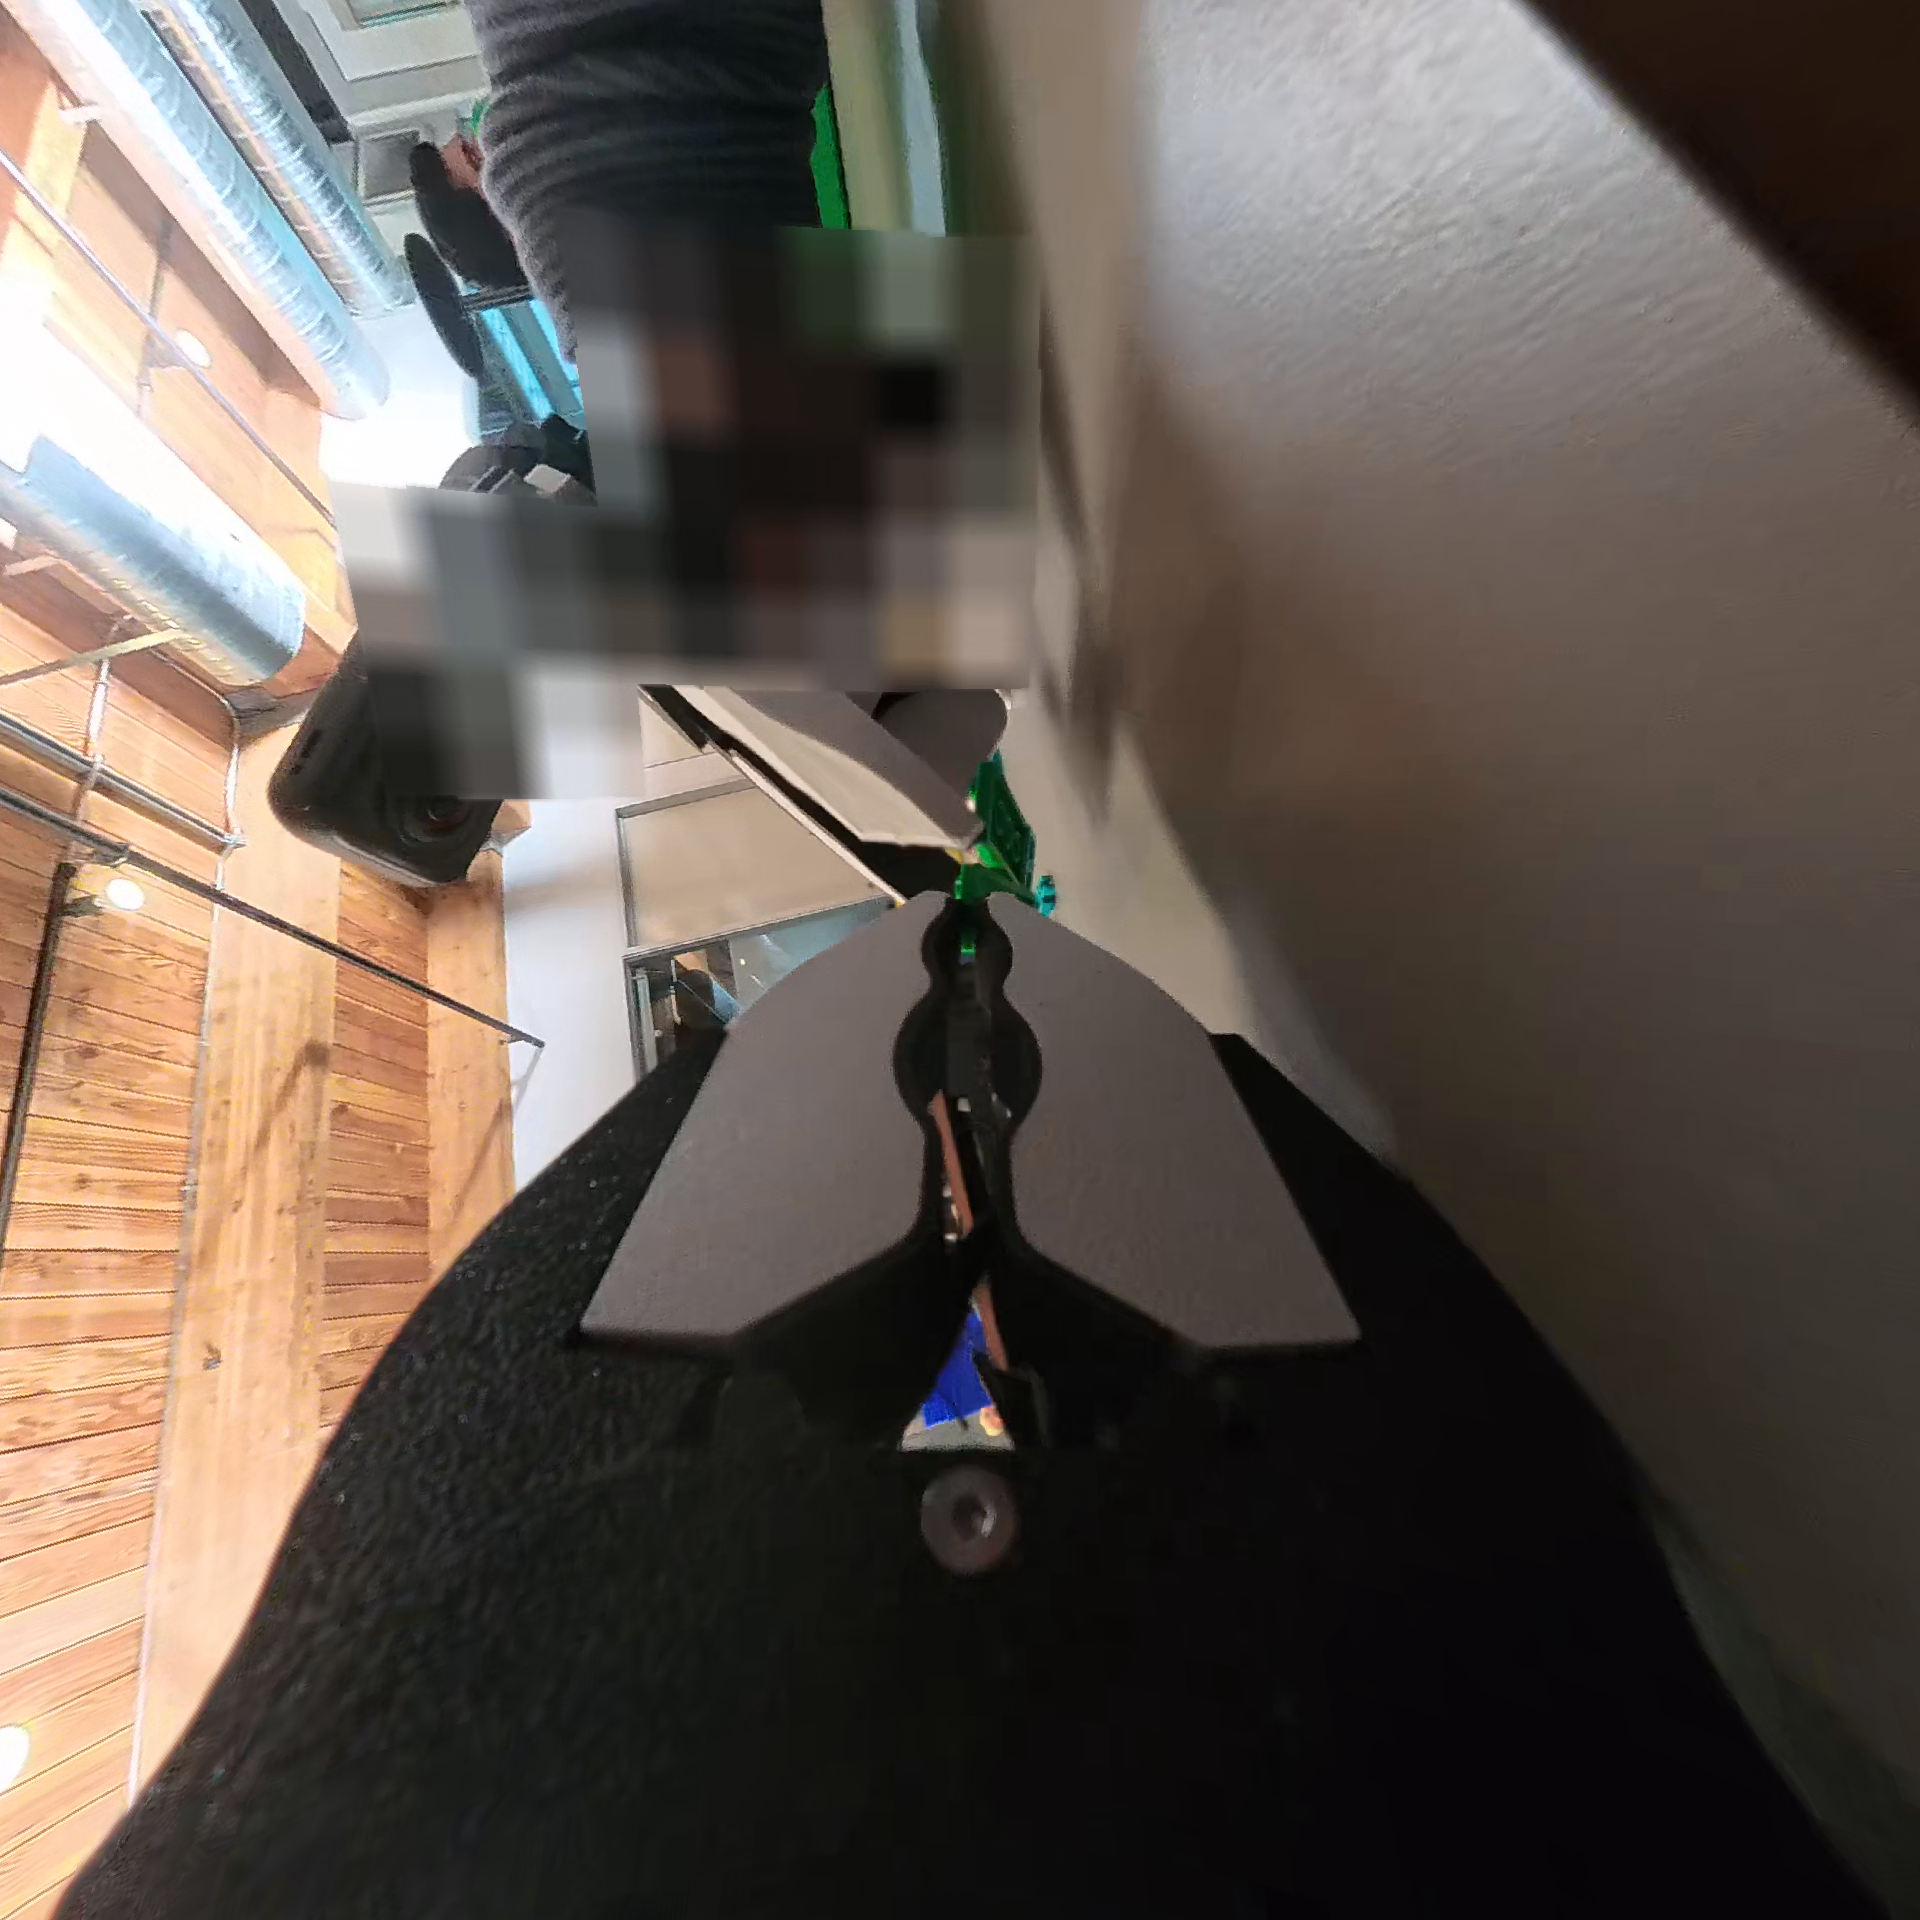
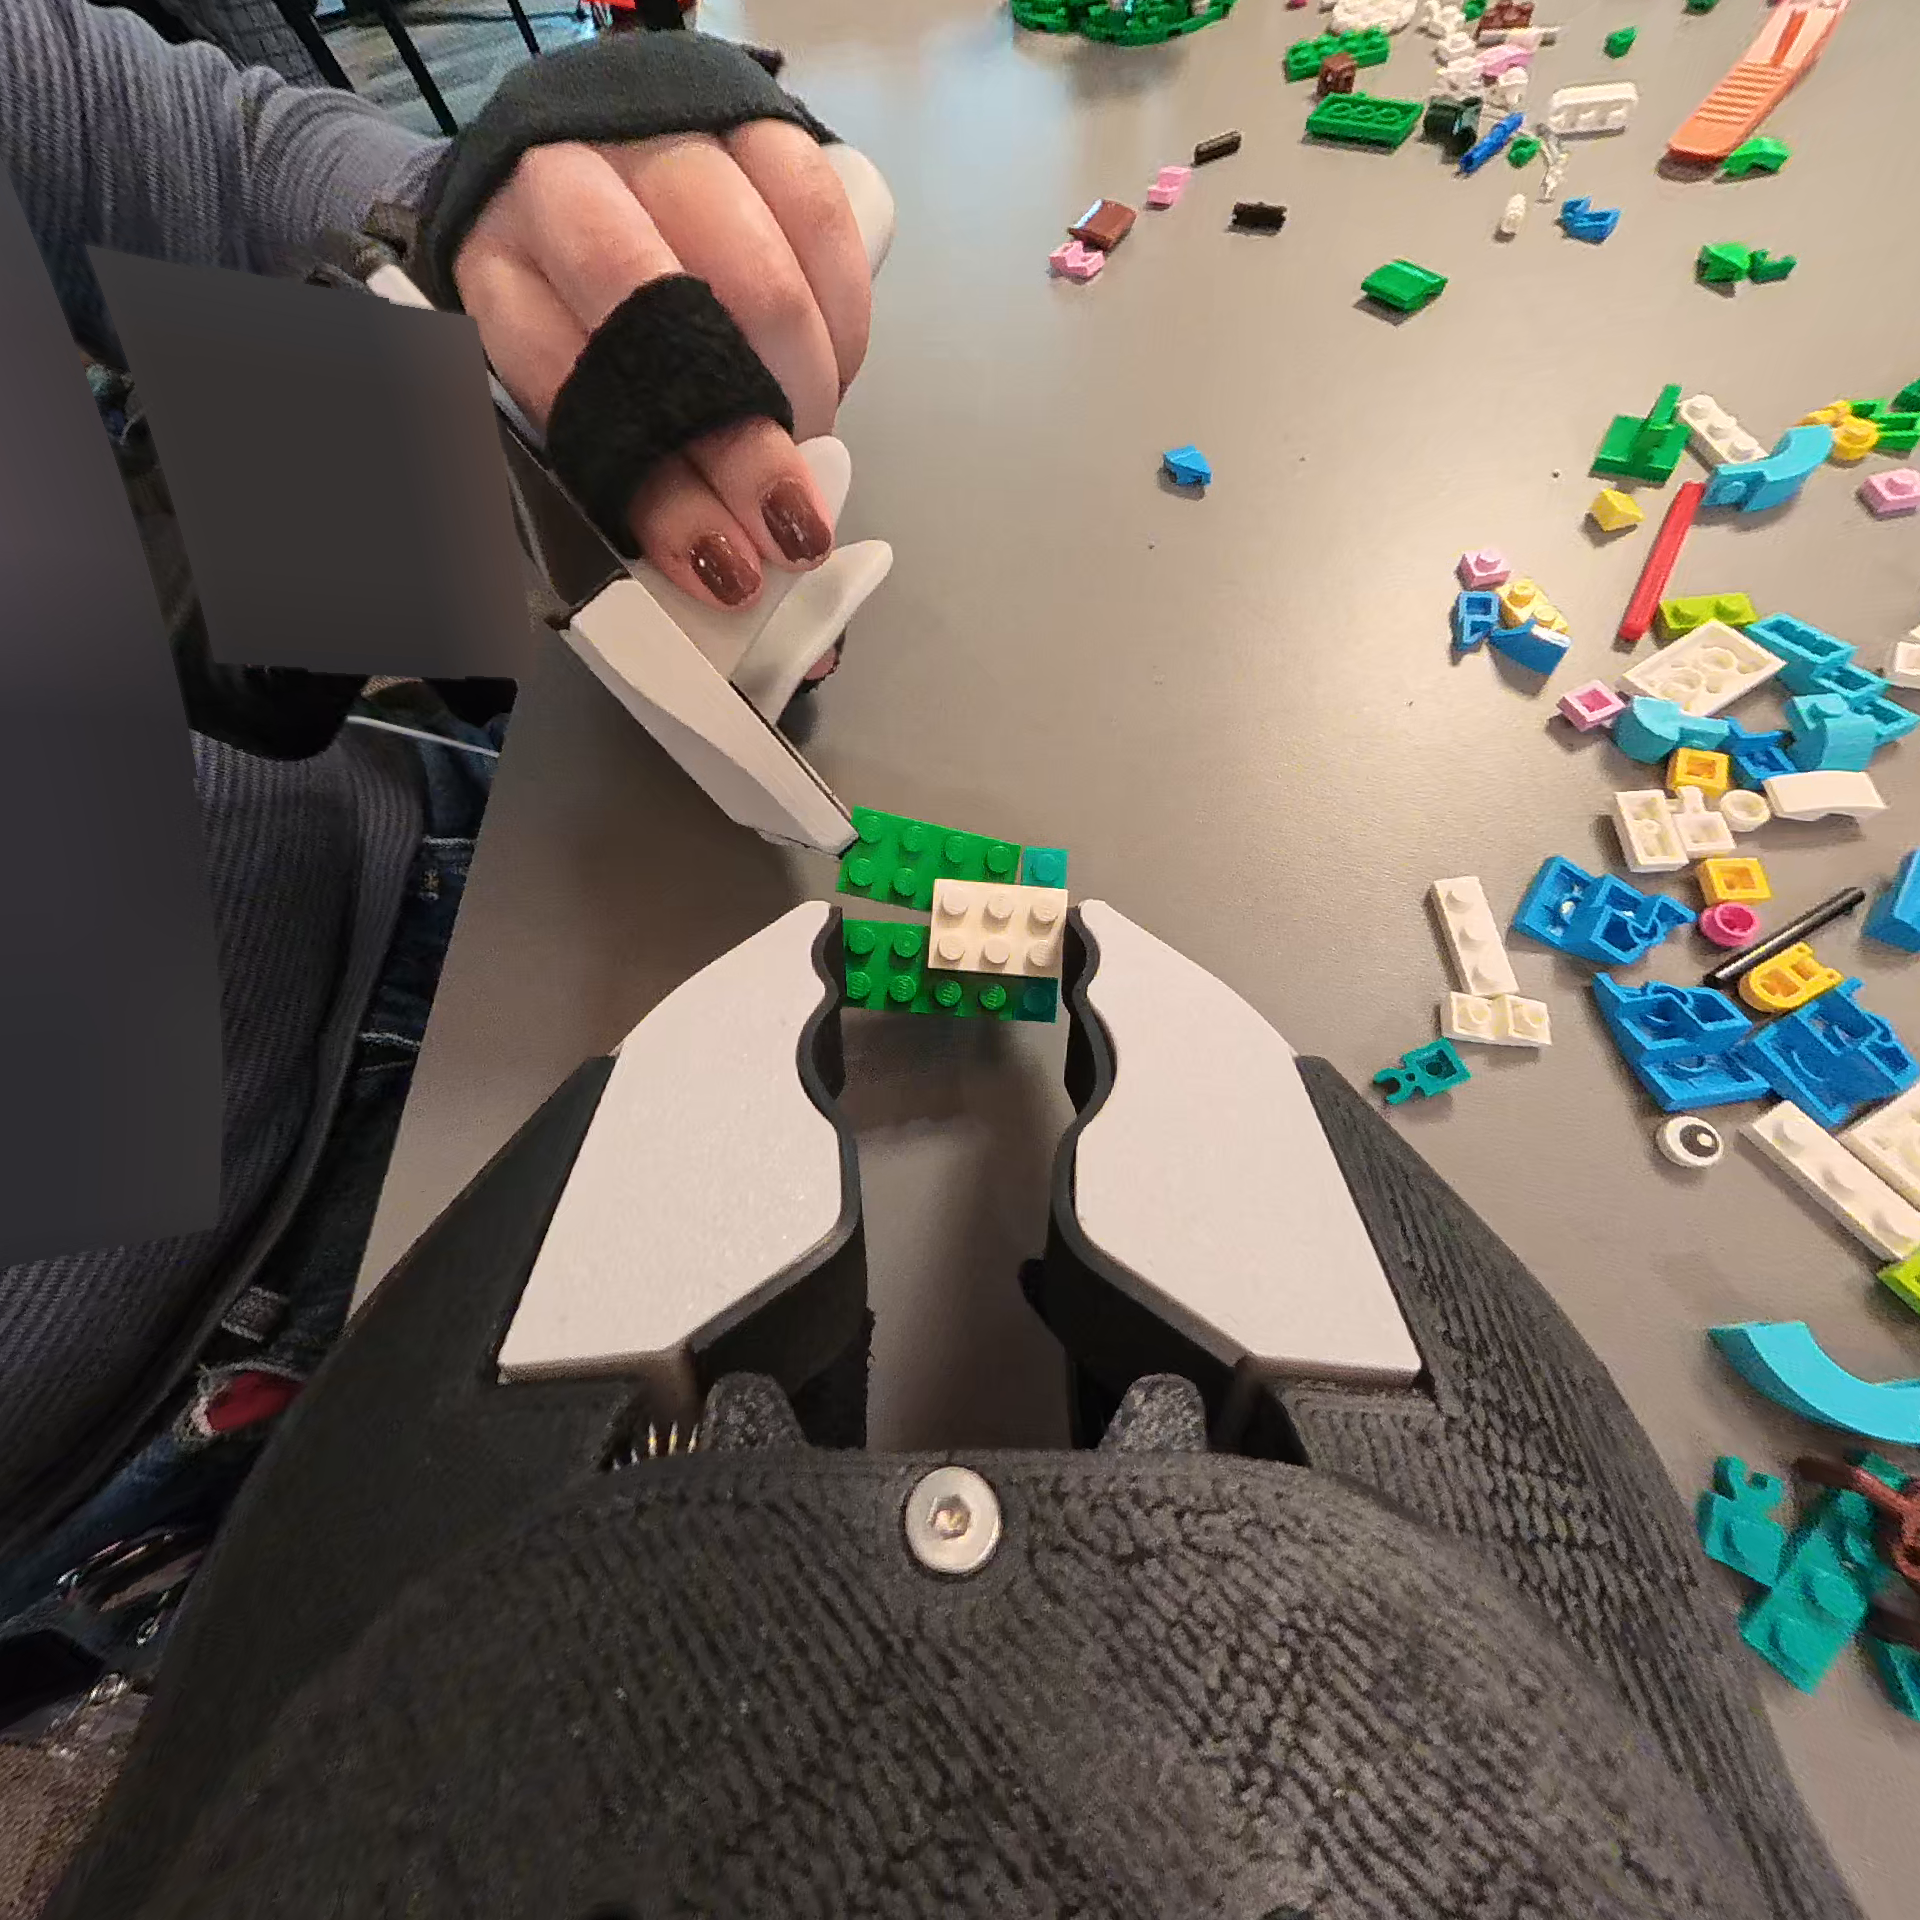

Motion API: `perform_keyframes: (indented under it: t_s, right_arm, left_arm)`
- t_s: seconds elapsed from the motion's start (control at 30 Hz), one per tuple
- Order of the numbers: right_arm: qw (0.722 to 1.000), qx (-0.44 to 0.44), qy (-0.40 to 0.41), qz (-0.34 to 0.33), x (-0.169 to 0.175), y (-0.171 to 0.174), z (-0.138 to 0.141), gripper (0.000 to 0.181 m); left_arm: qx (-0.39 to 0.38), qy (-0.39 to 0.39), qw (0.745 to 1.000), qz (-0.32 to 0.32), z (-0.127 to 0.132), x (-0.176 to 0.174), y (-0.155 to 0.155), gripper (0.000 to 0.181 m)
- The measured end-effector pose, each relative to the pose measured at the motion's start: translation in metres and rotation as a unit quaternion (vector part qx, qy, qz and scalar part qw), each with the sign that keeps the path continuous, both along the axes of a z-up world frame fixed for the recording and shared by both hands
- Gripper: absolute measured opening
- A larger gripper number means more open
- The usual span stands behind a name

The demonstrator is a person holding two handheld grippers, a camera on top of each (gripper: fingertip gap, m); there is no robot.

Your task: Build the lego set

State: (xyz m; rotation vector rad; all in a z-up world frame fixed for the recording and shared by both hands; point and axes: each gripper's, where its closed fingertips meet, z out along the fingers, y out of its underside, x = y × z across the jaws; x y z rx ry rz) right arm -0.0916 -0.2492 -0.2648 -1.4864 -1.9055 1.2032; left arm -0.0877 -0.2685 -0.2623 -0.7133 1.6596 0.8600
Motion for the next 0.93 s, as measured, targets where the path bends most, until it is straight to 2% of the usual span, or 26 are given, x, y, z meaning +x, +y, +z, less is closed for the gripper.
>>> perform_keyframes:
  t_s: [0.57, 0.8, 0.93]
  right_arm:
    - [1.000, -0.014, -0.012, 0.007, 0.000, -0.004, -0.002, 0.039]
    - [1.000, 0.023, 0.006, -0.010, 0.000, 0.006, 0.003, 0.039]
    - [0.998, 0.024, 0.053, -0.034, -0.002, 0.016, 0.016, 0.038]
  left_arm:
    - [0.008, -0.002, 1.000, -0.011, 0.002, 0.002, -0.002, 0.001]
    - [-0.025, -0.012, 1.000, -0.006, -0.002, -0.002, 0.001, 0.002]
    - [-0.091, -0.017, 0.995, 0.038, -0.012, -0.015, 0.012, 0.003]
